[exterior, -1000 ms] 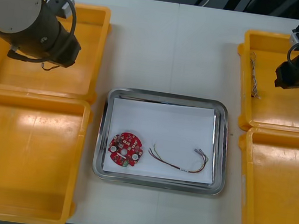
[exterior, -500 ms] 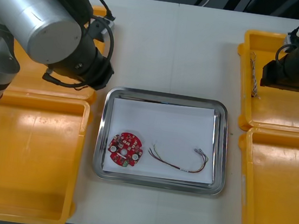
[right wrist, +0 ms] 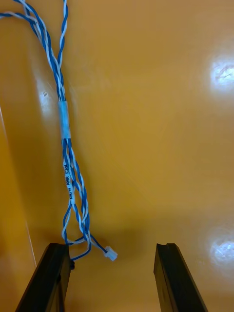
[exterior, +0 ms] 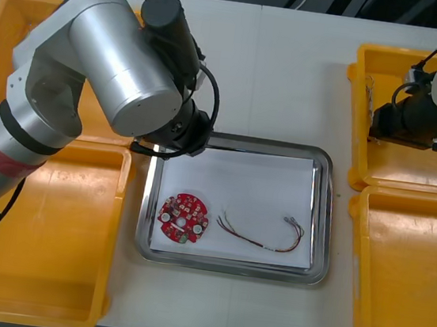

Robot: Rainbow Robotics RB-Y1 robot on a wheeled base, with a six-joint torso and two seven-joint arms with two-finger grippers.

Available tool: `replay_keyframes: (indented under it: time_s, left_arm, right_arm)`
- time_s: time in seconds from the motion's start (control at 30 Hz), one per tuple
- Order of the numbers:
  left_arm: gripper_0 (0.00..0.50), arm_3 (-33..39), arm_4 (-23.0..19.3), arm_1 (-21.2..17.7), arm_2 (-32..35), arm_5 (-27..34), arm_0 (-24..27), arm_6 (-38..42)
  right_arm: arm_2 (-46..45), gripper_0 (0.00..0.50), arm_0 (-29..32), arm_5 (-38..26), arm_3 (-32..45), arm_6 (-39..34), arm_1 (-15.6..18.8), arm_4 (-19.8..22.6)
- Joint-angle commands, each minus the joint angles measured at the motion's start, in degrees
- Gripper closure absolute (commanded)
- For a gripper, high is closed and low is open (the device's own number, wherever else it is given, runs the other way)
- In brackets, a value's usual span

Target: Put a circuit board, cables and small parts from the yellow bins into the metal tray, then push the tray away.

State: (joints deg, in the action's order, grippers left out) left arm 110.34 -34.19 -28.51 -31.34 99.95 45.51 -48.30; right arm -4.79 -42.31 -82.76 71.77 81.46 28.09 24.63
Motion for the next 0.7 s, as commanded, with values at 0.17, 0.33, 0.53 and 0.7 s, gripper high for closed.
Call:
replay_keyframes:
  time_s: [0.17,0.33,0.53,0.7]
  left_arm:
    - [0.500,-4.0,0.2,1.7,-5.5,-4.3,2.5,1.0]
    - [0.500,-7.5,0.2,1.8,-8.1,-7.4,2.5,1.5]
    - [0.500,-9.9,0.7,1.9,-10.1,-9.3,2.5,2.2]
    - [0.500,-10.5,0.6,1.8,-11.2,-9.9,2.5,2.5]
  right_arm:
    - [-1.7,0.000,0.9,0.8,0.8,-6.0,-1.5,1.6]
    - [-1.7,0.000,1.0,0.8,0.8,-6.2,-1.8,1.9]
    - [-1.7,0.000,1.3,1.5,0.8,-6.0,-2.3,1.6]
    - [-1.3,0.000,2.6,4.3,0.8,-5.6,-2.4,1.6]
